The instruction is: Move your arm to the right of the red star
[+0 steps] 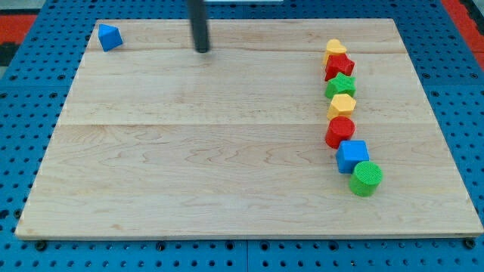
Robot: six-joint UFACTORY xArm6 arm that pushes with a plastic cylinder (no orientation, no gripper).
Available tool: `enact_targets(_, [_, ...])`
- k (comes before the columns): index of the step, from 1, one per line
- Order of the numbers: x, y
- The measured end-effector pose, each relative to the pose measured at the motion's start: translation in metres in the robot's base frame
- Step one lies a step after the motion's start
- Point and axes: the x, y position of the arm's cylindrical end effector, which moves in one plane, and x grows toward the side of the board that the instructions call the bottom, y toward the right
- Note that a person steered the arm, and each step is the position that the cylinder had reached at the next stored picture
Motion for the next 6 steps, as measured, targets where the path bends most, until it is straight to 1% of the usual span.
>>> enact_targets(1, [-0.014,0.046])
enact_targets(3, [-0.015,0.052])
enact_targets(4, [-0.034,0.072])
enact_targets(5, [-0.048,0.079])
enact_targets(6, [-0.048,0.101])
